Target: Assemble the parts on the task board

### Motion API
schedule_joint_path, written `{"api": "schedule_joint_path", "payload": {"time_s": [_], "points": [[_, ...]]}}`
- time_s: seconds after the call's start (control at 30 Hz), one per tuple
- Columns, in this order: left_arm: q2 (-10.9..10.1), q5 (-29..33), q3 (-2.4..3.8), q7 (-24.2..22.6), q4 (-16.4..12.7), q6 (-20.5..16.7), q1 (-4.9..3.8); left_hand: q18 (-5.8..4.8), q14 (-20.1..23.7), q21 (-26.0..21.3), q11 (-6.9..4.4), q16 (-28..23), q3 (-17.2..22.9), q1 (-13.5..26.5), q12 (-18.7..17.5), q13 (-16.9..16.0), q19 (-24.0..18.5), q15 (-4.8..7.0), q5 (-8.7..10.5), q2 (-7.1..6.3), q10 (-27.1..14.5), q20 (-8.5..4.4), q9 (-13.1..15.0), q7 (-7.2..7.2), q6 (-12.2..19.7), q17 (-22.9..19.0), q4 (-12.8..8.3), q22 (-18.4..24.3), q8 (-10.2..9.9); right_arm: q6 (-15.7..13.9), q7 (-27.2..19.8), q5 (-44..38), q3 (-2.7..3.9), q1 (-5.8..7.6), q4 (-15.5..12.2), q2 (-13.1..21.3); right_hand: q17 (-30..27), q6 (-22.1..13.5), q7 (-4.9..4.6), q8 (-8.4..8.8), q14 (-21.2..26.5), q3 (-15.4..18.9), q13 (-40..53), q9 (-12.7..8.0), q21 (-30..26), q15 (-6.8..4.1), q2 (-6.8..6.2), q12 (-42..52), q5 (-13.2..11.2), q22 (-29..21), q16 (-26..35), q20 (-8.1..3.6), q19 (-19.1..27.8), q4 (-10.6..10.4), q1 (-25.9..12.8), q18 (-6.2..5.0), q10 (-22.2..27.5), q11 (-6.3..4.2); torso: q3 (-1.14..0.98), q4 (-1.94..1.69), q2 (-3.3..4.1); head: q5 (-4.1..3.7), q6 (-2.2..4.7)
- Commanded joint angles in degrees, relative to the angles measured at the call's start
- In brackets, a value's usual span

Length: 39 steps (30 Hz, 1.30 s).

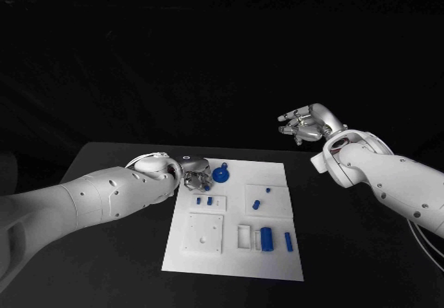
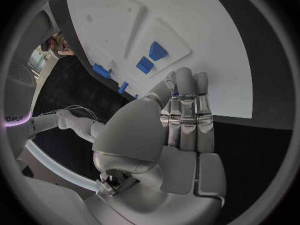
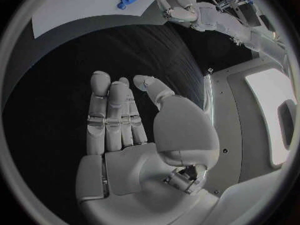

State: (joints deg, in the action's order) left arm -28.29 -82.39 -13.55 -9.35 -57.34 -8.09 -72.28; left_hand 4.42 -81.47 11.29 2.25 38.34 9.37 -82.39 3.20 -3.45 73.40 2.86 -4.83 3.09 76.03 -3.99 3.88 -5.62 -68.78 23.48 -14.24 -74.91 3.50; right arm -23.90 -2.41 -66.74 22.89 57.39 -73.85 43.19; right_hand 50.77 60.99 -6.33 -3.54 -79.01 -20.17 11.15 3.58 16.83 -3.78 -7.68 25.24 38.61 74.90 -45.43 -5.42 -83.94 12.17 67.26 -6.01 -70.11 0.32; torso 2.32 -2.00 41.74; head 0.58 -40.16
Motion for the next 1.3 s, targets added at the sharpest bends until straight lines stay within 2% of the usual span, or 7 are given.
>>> {"api": "schedule_joint_path", "payload": {"time_s": [0.03,0.3,0.47,0.83,1.13,1.23,1.3], "points": [[0.0,0.1,-0.1,0.4,0.2,1.2,0.16,0.6,0.3,-0.3,-0.12,-0.2,0.1,0.0,0.2,0.0,-0.5,-0.01,0.45,-0.29,-0.4,0.01,0.0,-0.08,0.7,0.0,-0.2,-1.2,0.1,0.8,0.0,-0.2,0.04,-0.02,0.0,0.0,-0.1,0.1,-0.16,0.0,0.4,0.1,-0.1,0.0,-0.2,-0.03,0.45,-0.2,-0.1,1.5,-0.2,0.4,-1.4,0.3,0.0,-0.51,-0.2,0.03,0.04,0.01,-0.01,0.01,0.05],[-0.1,0.1,-0.1,0.8,0.4,1.1,0.16,0.63,0.6,-0.1,0.13,-0.1,0.2,0.0,0.1,0.0,-0.7,-0.15,0.48,-0.56,-0.6,0.14,-0.2,-0.65,3.5,0.0,-0.5,-1.2,0.0,1.1,0.1,-0.2,0.04,-0.02,0.1,0.1,-0.1,-0.2,-0.25,0.0,0.8,0.3,-0.8,0.0,-1.5,0.18,0.54,-1.2,-0.2,1.3,-0.1,0.57,-1.0,0.2,0.1,-0.63,0.0,0.27,0.07,-0.02,0.01,-0.01,0.03],[-0.2,0.2,-0.1,0.7,0.4,0.7,0.16,0.63,0.8,0.1,0.11,0.1,0.4,0.0,0.2,0.0,-0.9,-0.18,0.92,-0.87,-0.9,0.21,-0.2,-0.41,6.2,0.1,-0.6,-1.2,0.1,1.1,0.1,-0.2,0.04,-0.02,0.2,0.1,-0.7,0.0,-0.25,-0.01,1.0,0.7,-2.0,0.0,-3.9,0.3,0.62,-3.1,-0.3,0.7,0.2,0.74,-0.9,0.2,0.3,-0.91,-0.5,0.49,0.04,-0.01,-0.01,0.01,0.03],[-0.6,0.5,-0.08,0.7,0.7,-0.7,0.16,0.65,1.1,0.3,0.18,0.3,0.6,0.0,0.1,0.0,-1.1,-0.24,1.1,-1.2,-1.2,0.26,-0.2,-0.21,7.1,0.2,-0.7,-1.2,0.1,2.1,0.3,-0.2,0.04,-0.02,0.4,0.1,-1.7,-0.1,-0.41,0.01,1.0,0.7,-5.0,0.0,-6.0,0.68,0.85,-8.6,-1.1,0.0,0.5,1.11,-1.5,0.3,0.2,-1.48,-1.4,1.27,-0.04,0.01,0.0,0.04,-0.04],[-1.4,1.1,-0.03,0.8,1.2,-1.7,0.17,0.7,1.2,0.5,0.31,0.3,0.7,-0.1,0.1,0.0,-1.2,-0.28,1.08,-1.37,-1.5,0.28,-0.2,-0.26,7.1,0.2,-0.8,-1.2,0.1,3.2,0.5,-0.3,0.04,-0.06,0.5,0.1,-2.4,0.0,-0.62,0.0,1.0,-0.3,-7.4,0.0,-6.4,1.19,0.95,-14.7,-1.8,0.0,0.1,1.54,-1.8,0.3,-0.2,-2.0,-2.0,2.09,0.0,-0.01,-0.01,-0.01,0.03],[-2.2,2.2,0.21,0.6,1.2,-3.1,0.16,0.78,1.2,0.8,0.42,0.5,0.9,-0.3,0.2,0.0,-1.3,-0.31,0.99,-1.49,-1.6,0.3,-0.2,-0.42,6.9,0.3,-0.9,-1.3,0.1,4.3,0.6,-1.1,0.04,-0.13,0.4,0.2,-2.6,0.2,-0.68,0.02,0.9,-1.1,-7.5,0.0,-6.4,1.39,1.16,-17.1,-3.9,0.0,0.1,1.74,-2.0,0.8,0.5,-2.32,-2.0,2.51,0.01,0.02,-0.05,-0.24,0.06],[-2.8,3.9,0.67,0.3,1.1,-4.5,0.14,0.81,1.5,1.0,0.5,0.5,1.0,-0.2,0.2,0.0,-1.6,-0.39,0.87,-1.59,-1.8,0.37,-0.2,-0.52,6.6,0.4,-0.9,-1.3,0.1,5.3,0.7,-2.2,0.04,-0.22,0.2,0.3,-2.7,0.5,-0.72,-0.02,0.9,-1.3,-7.5,0.1,-6.3,1.47,1.26,-18.5,-5.8,0.0,-0.1,1.82,-2.0,1.2,1.1,-2.48,-2.1,2.64,0.02,-0.01,-0.07,-0.53,0.12]]}}
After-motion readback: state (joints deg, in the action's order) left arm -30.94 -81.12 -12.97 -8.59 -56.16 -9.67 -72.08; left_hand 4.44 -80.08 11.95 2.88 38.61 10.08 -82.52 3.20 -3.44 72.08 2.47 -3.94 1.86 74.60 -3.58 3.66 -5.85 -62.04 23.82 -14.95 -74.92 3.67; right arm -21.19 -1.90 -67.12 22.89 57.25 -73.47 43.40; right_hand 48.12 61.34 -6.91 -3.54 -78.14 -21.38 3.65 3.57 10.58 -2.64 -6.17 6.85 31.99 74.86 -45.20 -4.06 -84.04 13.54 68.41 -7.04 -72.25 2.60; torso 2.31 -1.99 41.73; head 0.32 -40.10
